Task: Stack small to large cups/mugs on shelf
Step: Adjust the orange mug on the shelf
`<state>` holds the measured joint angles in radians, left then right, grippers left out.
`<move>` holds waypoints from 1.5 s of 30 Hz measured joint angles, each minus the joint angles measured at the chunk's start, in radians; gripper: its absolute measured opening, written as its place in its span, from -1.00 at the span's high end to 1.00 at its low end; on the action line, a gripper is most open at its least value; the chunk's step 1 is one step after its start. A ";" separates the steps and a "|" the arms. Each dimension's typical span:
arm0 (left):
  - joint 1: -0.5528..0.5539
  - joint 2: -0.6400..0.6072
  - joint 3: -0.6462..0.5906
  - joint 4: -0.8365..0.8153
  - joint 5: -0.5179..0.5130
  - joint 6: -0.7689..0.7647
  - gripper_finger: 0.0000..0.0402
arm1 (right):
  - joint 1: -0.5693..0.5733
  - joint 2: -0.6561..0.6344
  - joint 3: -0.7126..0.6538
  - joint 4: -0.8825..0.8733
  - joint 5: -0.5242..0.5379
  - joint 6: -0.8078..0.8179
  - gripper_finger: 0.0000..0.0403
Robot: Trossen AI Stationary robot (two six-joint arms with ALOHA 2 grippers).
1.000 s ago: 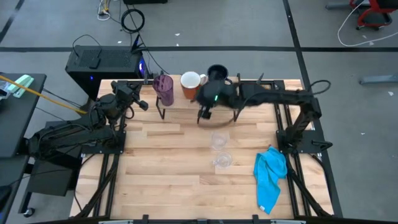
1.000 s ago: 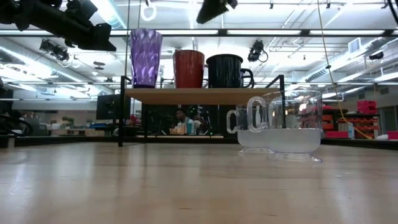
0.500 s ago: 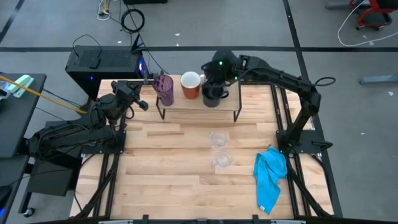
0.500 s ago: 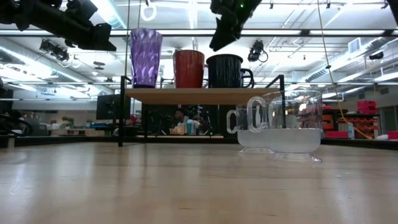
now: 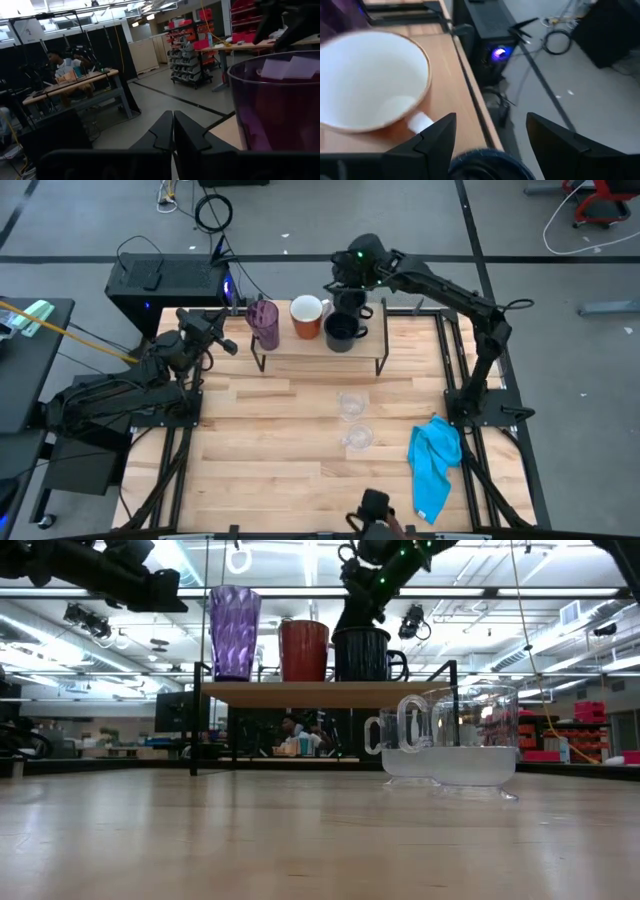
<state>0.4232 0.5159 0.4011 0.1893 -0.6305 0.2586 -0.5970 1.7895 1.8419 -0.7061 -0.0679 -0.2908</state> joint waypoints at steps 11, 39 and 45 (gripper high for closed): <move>0.000 0.001 0.000 0.019 0.000 0.000 0.92 | -0.035 0.103 -0.001 0.122 -0.136 0.013 -0.22; 0.000 0.000 0.000 0.015 0.000 -0.001 0.88 | -0.007 0.109 -0.001 0.143 -0.269 0.046 -0.22; 0.000 0.000 0.000 0.015 0.000 -0.001 0.93 | 0.011 0.109 -0.001 0.130 -0.272 0.046 -0.22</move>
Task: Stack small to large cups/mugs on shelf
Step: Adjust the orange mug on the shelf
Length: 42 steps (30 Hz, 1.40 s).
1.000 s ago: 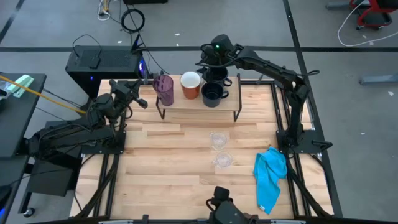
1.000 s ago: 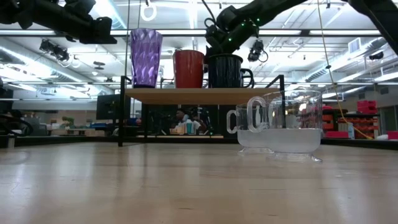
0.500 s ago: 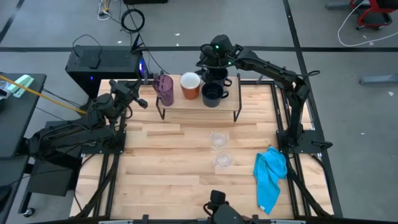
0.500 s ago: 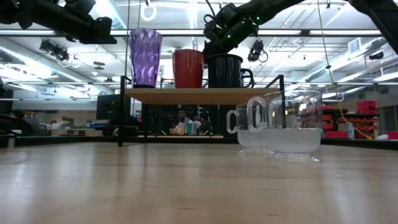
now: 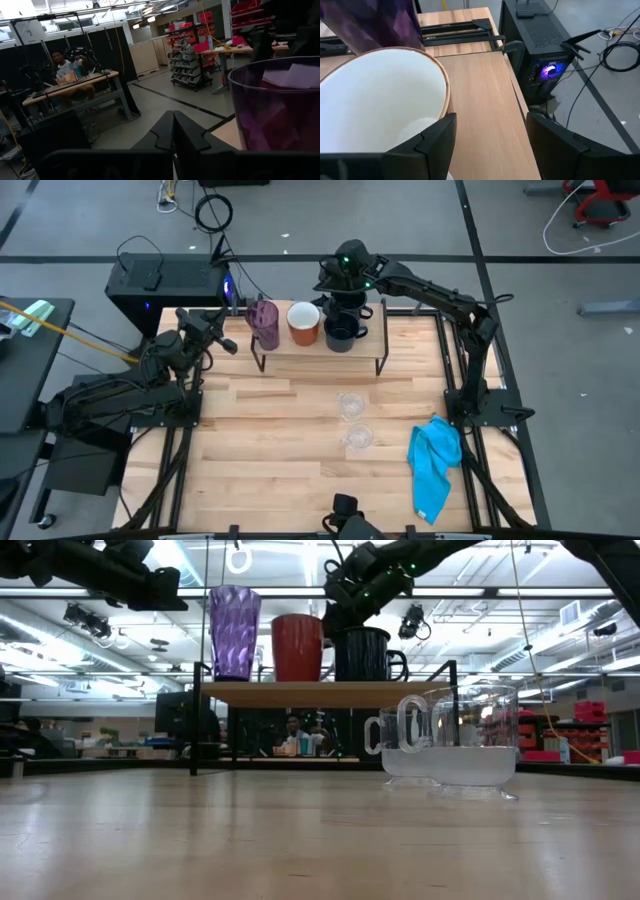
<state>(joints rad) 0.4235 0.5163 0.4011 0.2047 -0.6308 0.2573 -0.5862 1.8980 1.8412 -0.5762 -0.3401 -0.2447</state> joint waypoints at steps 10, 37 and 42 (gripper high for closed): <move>0.000 0.000 0.000 0.000 0.000 -0.002 0.89 | 0.016 0.000 0.000 0.000 0.002 0.003 -0.19; 0.000 0.000 0.000 0.000 0.000 0.001 0.93 | 0.046 0.000 0.000 0.018 0.002 0.001 -0.19; 0.000 0.000 0.000 0.000 0.000 0.001 0.93 | 0.052 0.000 0.000 0.032 0.003 0.002 -0.19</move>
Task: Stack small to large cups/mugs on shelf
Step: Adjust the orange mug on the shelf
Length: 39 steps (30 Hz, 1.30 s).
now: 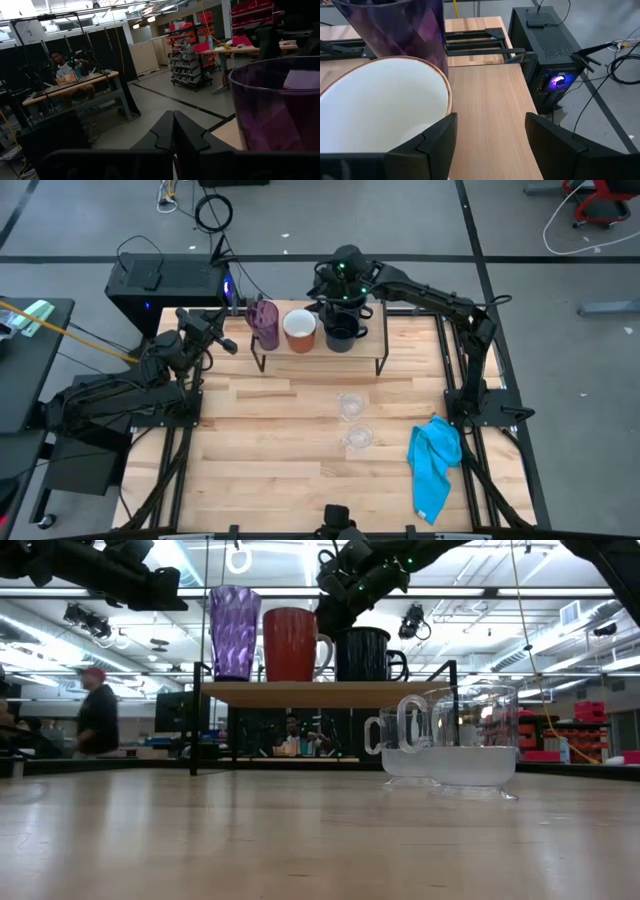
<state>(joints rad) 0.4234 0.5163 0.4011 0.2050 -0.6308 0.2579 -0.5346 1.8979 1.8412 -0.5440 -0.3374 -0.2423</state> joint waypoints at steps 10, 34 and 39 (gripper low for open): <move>0.000 0.000 0.000 -0.009 0.000 0.000 0.91 | 0.000 -0.064 0.000 -0.038 0.087 -0.025 -0.19; 0.000 0.000 0.000 -0.007 0.000 0.000 0.93 | 0.130 -0.108 0.000 -0.293 0.161 -0.065 -0.19; 0.000 0.000 0.000 -0.007 0.000 -0.001 0.89 | 0.136 -0.093 0.000 -0.282 0.174 -0.056 -0.19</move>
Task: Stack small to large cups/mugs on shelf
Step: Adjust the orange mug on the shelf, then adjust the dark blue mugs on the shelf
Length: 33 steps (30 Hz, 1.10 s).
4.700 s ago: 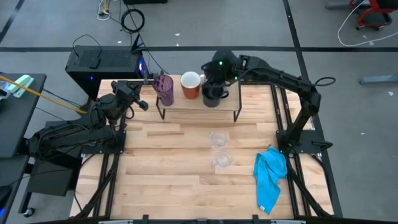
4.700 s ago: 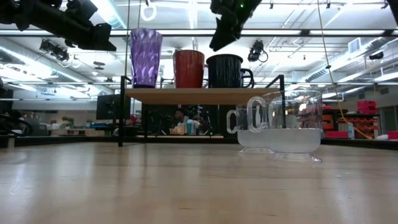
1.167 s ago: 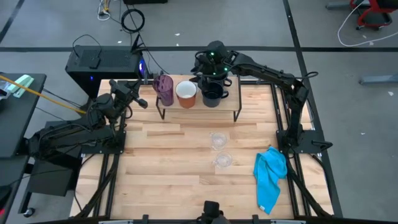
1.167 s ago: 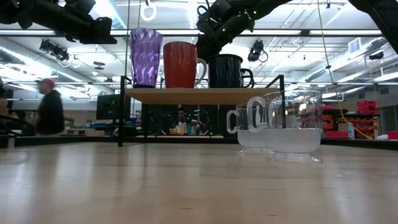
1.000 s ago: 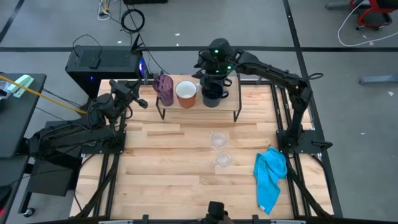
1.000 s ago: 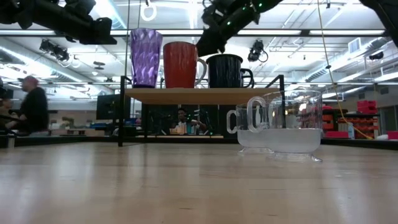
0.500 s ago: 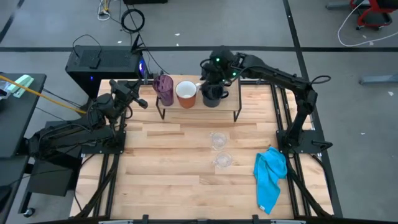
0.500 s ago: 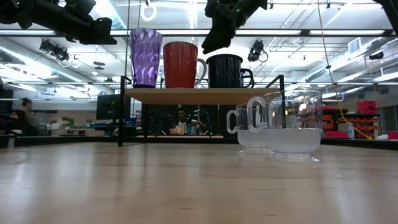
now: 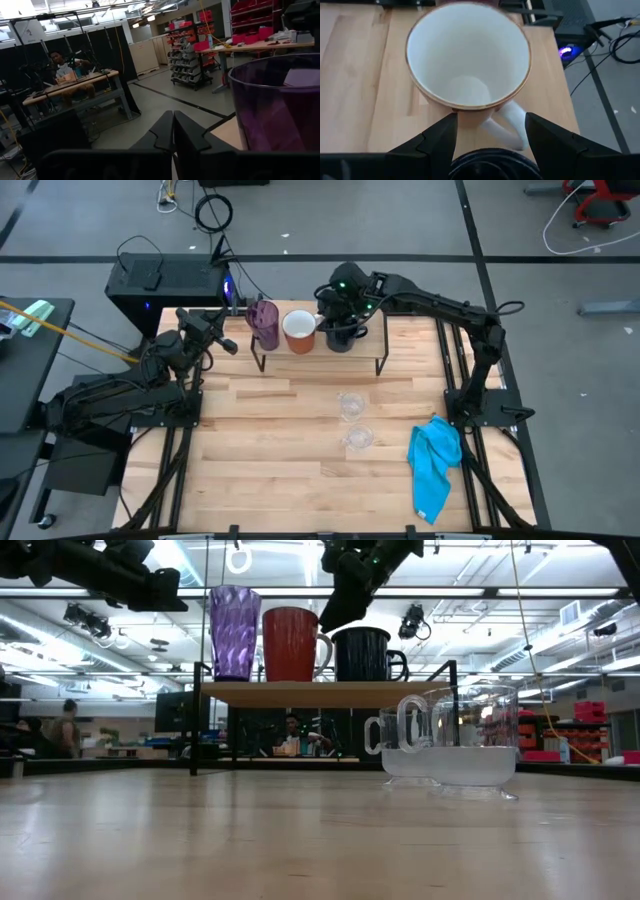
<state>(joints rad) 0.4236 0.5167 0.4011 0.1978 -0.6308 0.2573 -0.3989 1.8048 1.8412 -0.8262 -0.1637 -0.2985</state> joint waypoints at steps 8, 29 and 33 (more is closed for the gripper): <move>0.000 0.000 0.000 -0.001 0.000 0.000 0.91 | 0.009 0.019 0.001 0.036 0.023 -0.007 -0.19; 0.000 0.000 0.000 -0.003 0.000 0.000 0.91 | -0.010 -0.027 0.000 -0.077 0.041 0.003 -0.19; 0.000 0.000 0.000 -0.003 0.000 0.000 0.94 | -0.011 -0.049 0.007 -0.162 0.057 0.014 -0.19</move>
<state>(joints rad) 0.4234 0.5166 0.4011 0.1947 -0.6308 0.2576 -0.4095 1.7561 1.8483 -0.9878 -0.1063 -0.2844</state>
